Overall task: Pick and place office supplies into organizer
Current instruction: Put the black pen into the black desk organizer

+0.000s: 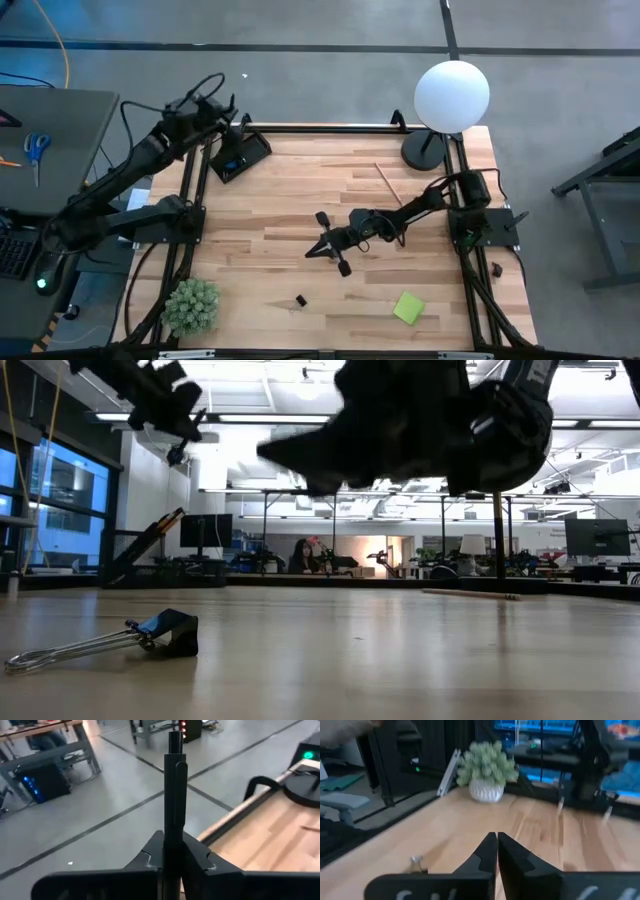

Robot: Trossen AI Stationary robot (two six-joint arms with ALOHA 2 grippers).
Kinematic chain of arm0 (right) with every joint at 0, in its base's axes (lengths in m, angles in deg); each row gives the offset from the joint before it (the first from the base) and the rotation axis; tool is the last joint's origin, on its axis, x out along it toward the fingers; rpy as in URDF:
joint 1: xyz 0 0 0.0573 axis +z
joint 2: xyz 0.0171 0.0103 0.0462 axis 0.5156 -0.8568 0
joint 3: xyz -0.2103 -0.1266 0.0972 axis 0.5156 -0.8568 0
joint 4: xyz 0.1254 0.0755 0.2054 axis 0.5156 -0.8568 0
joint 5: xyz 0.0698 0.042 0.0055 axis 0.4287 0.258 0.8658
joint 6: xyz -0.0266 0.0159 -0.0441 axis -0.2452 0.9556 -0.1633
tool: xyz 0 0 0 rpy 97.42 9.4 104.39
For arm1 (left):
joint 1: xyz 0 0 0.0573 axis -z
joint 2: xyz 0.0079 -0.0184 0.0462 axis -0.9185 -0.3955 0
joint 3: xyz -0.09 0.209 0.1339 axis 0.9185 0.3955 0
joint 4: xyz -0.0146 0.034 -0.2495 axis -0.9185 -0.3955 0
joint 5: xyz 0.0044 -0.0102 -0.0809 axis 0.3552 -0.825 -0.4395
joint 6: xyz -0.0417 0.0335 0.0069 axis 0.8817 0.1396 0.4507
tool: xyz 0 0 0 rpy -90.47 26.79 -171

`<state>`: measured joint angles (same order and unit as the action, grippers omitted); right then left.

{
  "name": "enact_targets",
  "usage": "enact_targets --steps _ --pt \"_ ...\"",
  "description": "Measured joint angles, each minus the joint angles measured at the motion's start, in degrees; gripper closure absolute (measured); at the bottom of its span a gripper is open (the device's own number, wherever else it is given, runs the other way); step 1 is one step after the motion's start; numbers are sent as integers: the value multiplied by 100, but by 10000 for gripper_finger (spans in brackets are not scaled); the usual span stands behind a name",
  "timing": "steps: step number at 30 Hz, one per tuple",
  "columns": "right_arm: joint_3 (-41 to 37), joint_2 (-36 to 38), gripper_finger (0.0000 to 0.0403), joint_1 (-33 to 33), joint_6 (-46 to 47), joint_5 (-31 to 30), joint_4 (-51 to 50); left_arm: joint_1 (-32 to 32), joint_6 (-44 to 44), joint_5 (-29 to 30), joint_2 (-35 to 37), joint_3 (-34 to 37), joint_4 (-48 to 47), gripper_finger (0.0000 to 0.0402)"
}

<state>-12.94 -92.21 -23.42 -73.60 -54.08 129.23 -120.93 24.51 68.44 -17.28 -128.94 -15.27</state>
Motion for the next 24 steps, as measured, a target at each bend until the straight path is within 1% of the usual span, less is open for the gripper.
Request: enact_targets --steps 3,5,8,11,14,17,24 --pt "3 307 396 -1 -145 -30 -451 -365 -97 -76 -263 -14 14 393" --pt "-9 509 395 -4 -172 -42 -997 -436 -241 39 -366 -5 -21 393" --pt "-11 741 395 -4 -331 -196 -1722 -280 -340 398 -436 -12 -17 393" --pt "-11 776 396 8 -414 -568 -2132 -99 -417 534 -476 -10 -73 393" --pt "-11 777 395 17 -381 -710 -2303 -89 -452 613 -476 -10 -185 393" --pt "-11 779 396 26 -288 -696 -2400 -92 -544 644 -474 -10 -327 393" --pt "-13 781 396 159 -288 -694 -2552 -89 -1366 620 -474 -7 -1078 393"
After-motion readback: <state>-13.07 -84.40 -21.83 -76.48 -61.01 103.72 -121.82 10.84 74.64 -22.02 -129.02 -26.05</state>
